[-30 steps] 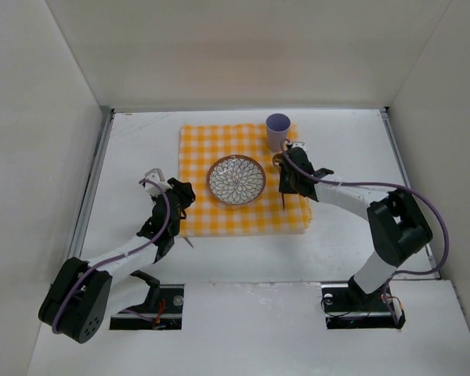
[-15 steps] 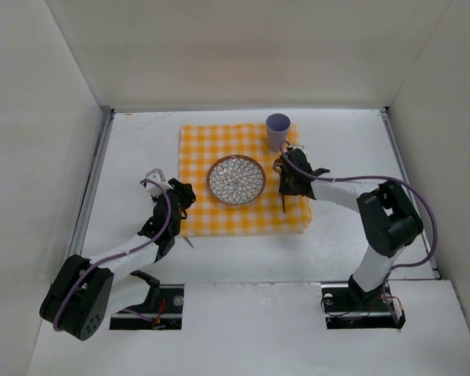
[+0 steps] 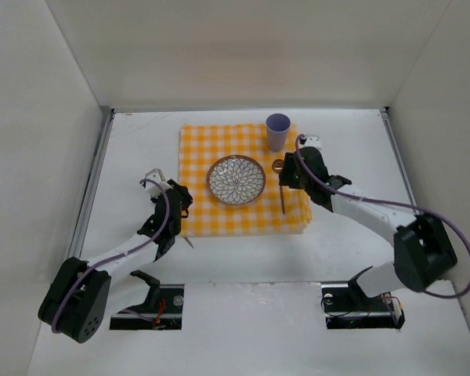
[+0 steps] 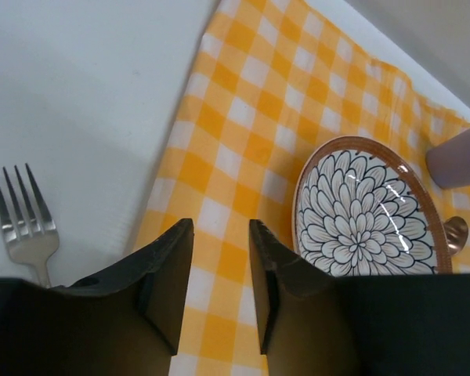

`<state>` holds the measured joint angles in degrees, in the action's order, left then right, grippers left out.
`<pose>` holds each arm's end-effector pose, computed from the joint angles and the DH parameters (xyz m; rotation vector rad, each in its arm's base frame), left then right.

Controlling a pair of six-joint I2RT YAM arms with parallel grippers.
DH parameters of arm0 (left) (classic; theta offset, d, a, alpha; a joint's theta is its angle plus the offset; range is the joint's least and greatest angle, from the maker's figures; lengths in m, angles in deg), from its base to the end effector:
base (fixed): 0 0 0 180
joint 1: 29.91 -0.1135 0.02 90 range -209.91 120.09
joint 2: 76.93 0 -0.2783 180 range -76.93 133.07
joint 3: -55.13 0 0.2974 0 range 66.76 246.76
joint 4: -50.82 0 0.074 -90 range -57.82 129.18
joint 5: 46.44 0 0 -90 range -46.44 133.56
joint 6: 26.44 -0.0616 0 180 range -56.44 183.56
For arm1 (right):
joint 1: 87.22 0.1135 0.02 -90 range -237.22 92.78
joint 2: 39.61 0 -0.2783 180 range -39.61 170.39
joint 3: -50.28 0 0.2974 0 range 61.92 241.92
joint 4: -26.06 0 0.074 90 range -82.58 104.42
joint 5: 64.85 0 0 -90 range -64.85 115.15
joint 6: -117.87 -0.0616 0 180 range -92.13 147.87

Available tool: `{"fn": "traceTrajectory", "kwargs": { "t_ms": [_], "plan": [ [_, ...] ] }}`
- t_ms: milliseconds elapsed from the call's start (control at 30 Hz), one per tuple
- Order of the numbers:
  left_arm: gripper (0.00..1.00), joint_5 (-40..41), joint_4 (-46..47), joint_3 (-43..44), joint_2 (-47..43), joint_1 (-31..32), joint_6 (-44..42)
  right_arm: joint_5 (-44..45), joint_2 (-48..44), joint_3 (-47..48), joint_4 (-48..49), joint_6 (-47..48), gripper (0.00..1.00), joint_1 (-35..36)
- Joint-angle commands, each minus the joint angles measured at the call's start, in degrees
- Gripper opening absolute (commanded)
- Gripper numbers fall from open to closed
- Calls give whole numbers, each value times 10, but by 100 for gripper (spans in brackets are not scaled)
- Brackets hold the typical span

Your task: Set the dinner table for one person

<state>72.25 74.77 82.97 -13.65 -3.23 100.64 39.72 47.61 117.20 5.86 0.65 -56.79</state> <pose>0.2480 -0.0915 0.1641 -0.5150 1.6839 -0.3696 0.3416 0.1827 0.2015 0.0698 2.2614 0.2491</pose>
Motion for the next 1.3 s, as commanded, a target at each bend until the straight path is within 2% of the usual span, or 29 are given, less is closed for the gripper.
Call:
{"fn": "traceTrajectory", "kwargs": {
  "t_ms": [0,67,133,167,200,267,333,433,667,1000,1267],
  "plan": [
    [29,32,-91,49,-38,6,11,55,-93,-56,77,-9,55,20],
    [20,34,-170,69,-59,6,25,63,-142,-111,133,-27,40,38],
    [8,31,-272,94,-79,6,42,59,-177,-161,183,-39,15,55],
    [4,30,-332,108,-88,6,49,52,-187,-178,198,-41,8,64],
    [3,34,-391,122,-93,7,56,48,-190,-189,207,-40,6,70],
    [4,41,-472,135,-101,6,78,42,-195,-217,228,-45,6,76],
    [10,45,-541,137,-111,-5,118,42,-195,-235,251,-54,7,77],
    [17,38,-582,122,-120,-21,167,8,-194,-248,276,-63,12,83],
    [27,35,-543,114,-76,-22,196,-15,-187,-254,290,-71,19,97],
    [26,39,-533,155,32,-29,194,-36,-180,-249,289,-72,22,101],
    [26,34,-499,151,56,-31,188,-38,-159,-240,288,-67,23,111]
  ]
}}
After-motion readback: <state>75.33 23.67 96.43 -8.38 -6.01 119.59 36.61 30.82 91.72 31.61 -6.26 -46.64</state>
